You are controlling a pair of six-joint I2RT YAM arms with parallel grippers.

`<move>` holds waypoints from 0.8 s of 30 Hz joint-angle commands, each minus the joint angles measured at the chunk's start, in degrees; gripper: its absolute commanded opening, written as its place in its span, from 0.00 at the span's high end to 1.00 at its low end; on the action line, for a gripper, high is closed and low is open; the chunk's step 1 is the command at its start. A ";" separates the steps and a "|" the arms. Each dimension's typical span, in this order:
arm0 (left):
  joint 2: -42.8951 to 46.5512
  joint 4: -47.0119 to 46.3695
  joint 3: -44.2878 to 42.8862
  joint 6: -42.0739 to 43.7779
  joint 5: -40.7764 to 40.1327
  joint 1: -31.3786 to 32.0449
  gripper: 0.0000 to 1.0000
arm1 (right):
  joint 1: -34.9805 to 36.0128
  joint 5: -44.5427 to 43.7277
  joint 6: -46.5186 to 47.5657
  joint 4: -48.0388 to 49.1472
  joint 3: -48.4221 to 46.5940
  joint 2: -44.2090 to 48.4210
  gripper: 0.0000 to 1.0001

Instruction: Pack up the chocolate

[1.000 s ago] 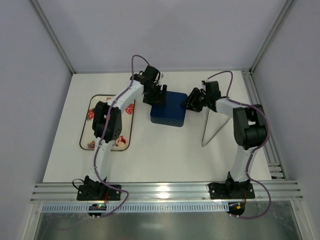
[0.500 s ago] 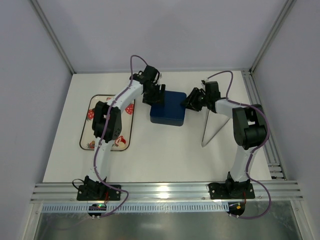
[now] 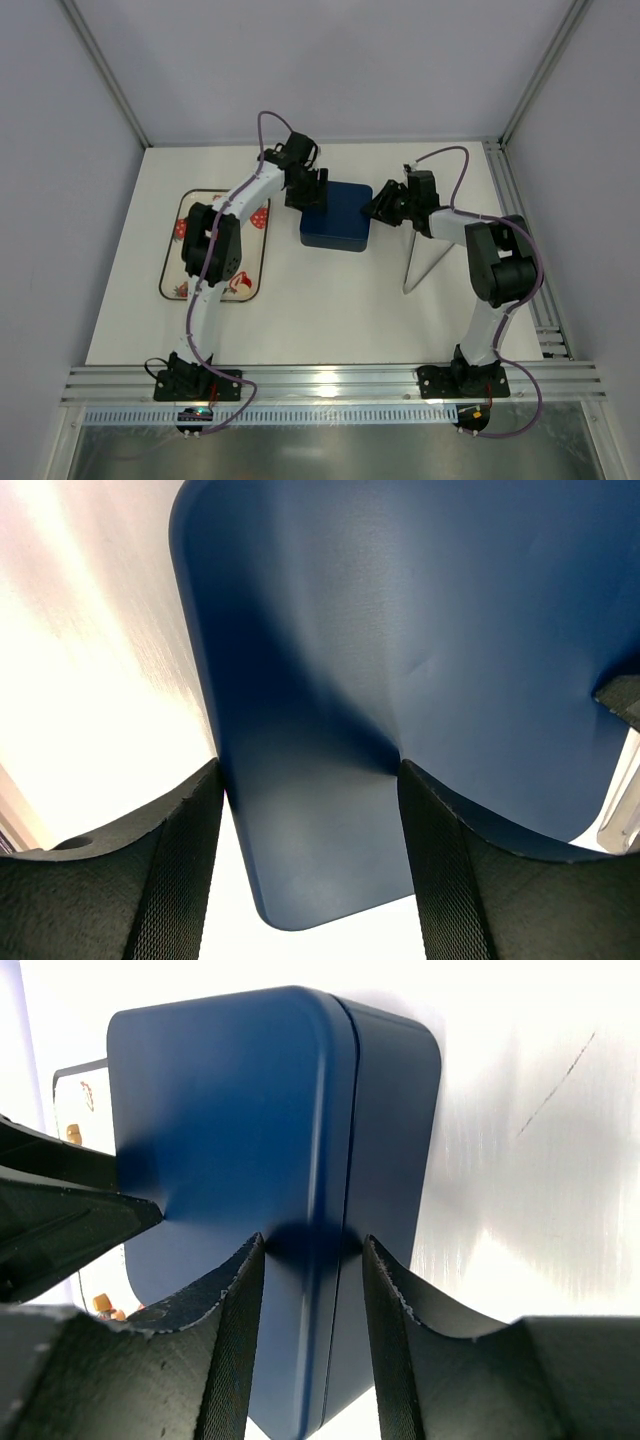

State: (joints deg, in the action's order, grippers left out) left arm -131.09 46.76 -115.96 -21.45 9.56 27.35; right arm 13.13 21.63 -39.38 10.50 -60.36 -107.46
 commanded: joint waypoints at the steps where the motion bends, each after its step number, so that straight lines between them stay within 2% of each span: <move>1: -7.25 5.00 5.92 0.89 0.02 3.50 0.38 | 5.51 2.80 0.53 -8.57 4.28 -2.23 0.67; 10: -6.11 6.50 7.85 4.05 1.42 3.50 0.38 | 6.83 3.25 -0.61 -6.90 7.71 1.11 0.67; 14: -6.20 7.73 8.56 5.46 2.56 3.15 0.37 | 6.13 1.84 -0.27 -8.21 6.66 2.78 0.50; 24: -6.90 10.27 9.62 8.00 5.64 2.44 0.35 | -0.64 3.25 0.35 -12.78 -5.81 -3.19 0.39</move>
State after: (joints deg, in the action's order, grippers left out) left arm -129.47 45.01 -112.05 -17.85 13.13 26.87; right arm 12.97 24.21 -40.42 2.04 -62.61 -107.48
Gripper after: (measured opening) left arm 0.650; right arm 0.608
